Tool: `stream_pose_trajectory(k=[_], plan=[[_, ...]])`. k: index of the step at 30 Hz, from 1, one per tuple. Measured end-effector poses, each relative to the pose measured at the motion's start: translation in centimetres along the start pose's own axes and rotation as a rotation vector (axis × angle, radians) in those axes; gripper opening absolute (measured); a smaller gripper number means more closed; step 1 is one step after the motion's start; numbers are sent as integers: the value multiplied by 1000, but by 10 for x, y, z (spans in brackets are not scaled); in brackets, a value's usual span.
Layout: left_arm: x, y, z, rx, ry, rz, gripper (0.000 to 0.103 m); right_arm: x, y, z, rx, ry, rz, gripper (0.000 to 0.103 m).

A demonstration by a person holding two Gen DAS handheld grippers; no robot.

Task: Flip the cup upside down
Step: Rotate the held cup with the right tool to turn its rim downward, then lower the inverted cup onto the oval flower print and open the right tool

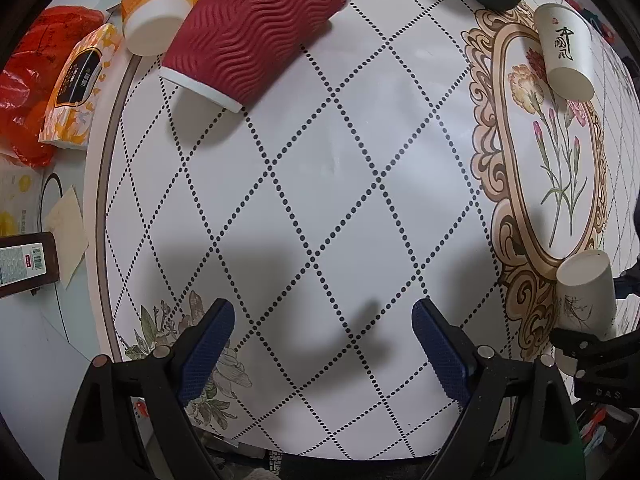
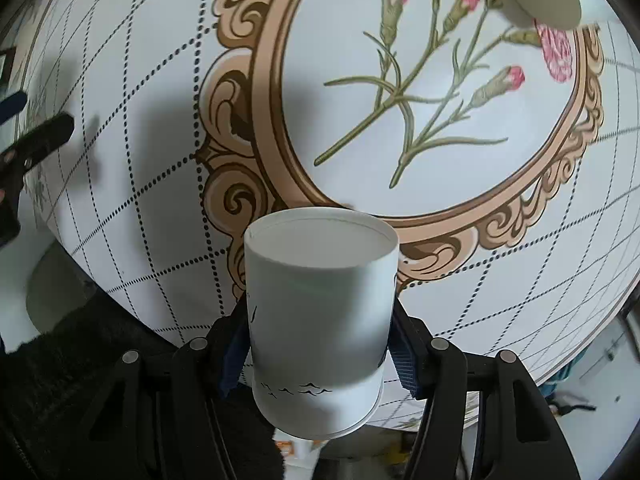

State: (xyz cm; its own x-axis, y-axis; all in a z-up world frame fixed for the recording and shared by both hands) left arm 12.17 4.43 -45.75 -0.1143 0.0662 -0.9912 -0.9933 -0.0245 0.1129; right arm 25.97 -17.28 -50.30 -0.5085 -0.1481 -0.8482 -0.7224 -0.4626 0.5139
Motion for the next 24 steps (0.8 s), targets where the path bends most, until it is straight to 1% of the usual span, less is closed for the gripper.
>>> stream_pose_trajectory(k=[4,7,8,9,10,13,15,18,20,21,22,24], plan=[[-1,1,-2,7,-2,2,91,11,-6,-18,32,-1,8,65],[0,3,-4,11,0,4,91,17,-13,-25,46,-1,39,68],[0,3,-4,13,1,5,91,19,-15,-30,50,-12,49,71],[0,4,-5,15,2,6,91,20,-18,-34,55,-22,52,81],[1,2,-5,14,2,7,91,18,-22,-37,55,-24,50,86],[3,1,-6,17,4,10,91,11,-31,-39,57,-26,40,86],[4,0,-8,22,4,12,91,6,-35,-47,67,-32,26,86],[5,-1,-11,30,3,15,91,0,-41,-62,96,-13,7,86],[5,-1,-13,37,-2,16,91,-3,-48,-72,104,-3,-5,82],[4,-1,-15,41,-3,16,91,-6,-54,-78,107,-1,-13,69],[4,-1,-17,44,-4,16,91,-7,-57,-83,109,1,-17,61],[4,-1,-20,53,-7,16,91,-14,-60,-80,115,8,-31,60]])
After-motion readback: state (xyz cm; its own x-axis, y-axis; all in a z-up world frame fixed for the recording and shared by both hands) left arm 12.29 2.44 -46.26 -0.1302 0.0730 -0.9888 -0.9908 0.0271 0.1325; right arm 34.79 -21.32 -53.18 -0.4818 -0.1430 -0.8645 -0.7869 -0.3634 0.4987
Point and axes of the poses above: each gripper's, at about its wrist camera, not at the fingertips, and x roughly the way its jaws point, z to its left, y to its underside, the point moved 6 cm from there along x, roughly the way its jaws point, and after that the axes turned 2 degrees about z, right-handed, at the moved point
